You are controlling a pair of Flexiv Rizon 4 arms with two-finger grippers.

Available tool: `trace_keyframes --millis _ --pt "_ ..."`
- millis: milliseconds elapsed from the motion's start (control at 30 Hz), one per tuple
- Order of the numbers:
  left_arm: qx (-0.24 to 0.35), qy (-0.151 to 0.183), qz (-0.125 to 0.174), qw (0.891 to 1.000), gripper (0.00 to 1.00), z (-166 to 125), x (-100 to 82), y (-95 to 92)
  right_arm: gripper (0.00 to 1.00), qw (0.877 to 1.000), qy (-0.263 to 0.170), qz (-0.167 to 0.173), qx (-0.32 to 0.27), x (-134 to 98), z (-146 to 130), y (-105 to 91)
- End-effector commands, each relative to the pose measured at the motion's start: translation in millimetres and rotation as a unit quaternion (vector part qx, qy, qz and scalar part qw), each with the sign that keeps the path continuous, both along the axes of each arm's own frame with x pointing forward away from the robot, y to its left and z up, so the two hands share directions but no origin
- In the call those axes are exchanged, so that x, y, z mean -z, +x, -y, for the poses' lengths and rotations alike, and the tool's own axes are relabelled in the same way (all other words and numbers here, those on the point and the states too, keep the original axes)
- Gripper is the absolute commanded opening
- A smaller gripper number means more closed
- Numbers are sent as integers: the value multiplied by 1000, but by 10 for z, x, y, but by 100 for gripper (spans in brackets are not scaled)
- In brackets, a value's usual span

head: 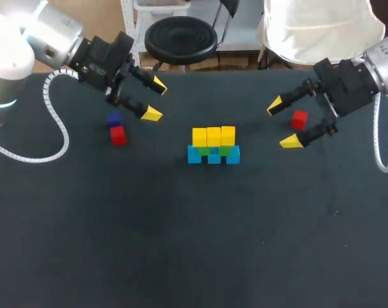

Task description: Place the blue cubes, place green cubes on the blue cubes, place the yellow cubes on the green cubes, then place the red cubes on the yellow cubes, and place purple cube on the red cubes.

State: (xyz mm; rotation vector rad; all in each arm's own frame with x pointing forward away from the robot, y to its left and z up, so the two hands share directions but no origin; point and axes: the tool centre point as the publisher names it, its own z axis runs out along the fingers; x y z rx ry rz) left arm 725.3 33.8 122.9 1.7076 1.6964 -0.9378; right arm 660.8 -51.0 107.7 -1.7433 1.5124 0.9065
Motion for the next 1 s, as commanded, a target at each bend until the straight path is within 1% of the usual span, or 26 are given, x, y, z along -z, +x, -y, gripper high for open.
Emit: trace_keyframes --millis 33,267,367,667,767,800,867,967,1000 --pt "-1 -1 2 1000 100 0 4 -13 100 1000 1 1 0 2 3 -6" --pt "-1 -1 2 1000 100 0 4 -13 100 1000 1 1 0 2 3 -6" --pt "-1 -1 2 1000 100 0 4 -13 100 1000 -2 4 24 -19 156 -39" --pt "-1 -1 2 1000 100 0 4 -13 100 997 -6 8 77 -9 452 -110" --pt "-1 -1 2 1000 100 0 4 -13 100 995 -1 8 100 18 585 -109" --pt "-1 -1 2 1000 100 0 4 -13 100 994 9 12 104 32 634 -111" --pt "-1 -1 2 1000 100 0 4 -13 100 992 12 9 124 76 729 -107" --pt "-1 -1 2 1000 100 0 4 -13 100 990 19 4 141 156 858 -97" --pt "-1 -1 2 1000 100 0 4 -13 100 990 27 7 141 171 890 -94"
